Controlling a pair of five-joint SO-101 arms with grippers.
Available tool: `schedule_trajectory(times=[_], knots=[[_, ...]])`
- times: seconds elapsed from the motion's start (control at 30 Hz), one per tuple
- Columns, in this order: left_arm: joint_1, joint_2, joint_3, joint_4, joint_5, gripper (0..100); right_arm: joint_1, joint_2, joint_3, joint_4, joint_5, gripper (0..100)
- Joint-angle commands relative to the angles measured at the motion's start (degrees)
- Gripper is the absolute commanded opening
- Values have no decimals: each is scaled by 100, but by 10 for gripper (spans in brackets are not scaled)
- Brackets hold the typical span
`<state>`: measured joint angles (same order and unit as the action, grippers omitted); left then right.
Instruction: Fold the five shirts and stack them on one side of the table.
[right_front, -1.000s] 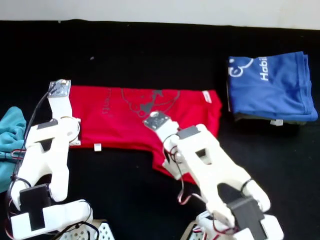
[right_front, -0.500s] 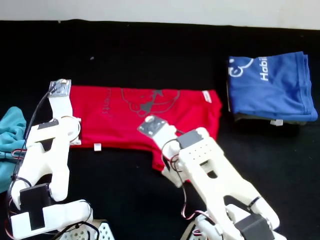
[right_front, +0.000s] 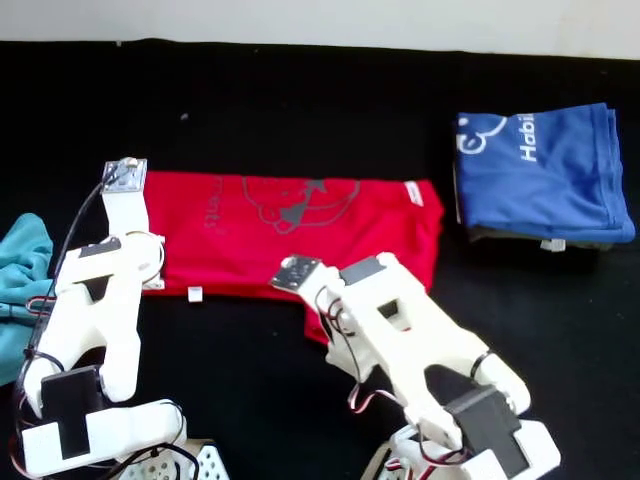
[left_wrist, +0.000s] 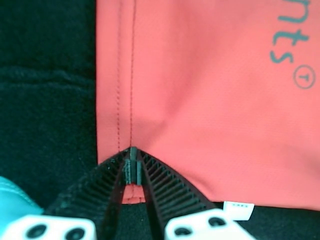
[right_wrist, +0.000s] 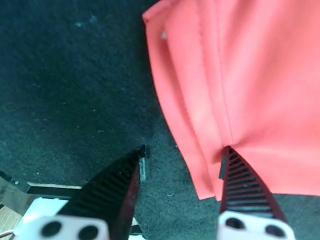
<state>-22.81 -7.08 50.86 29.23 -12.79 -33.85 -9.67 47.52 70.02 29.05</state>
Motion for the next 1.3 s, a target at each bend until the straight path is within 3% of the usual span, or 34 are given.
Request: schedule_trajectory(times=[0.0, 0.17, 0.43, 0.67, 0.97, 1.27], knots=[[40, 40, -31, -114, 18, 10, -66, 75, -4, 136, 97, 220], [40, 40, -31, -176, 18, 10, -57, 66, -48, 655, 519, 191], [40, 40, -31, -176, 18, 10, -48, 66, -66, 505, 607, 152], [40, 48, -31, -185, 18, 10, -31, 75, -347, 541, 598, 238], [40, 48, -31, -185, 18, 10, -57, 101, -1024, 1130, 633, 238], [40, 48, -31, -185, 18, 10, -57, 145, -136, 101, 615, 238]])
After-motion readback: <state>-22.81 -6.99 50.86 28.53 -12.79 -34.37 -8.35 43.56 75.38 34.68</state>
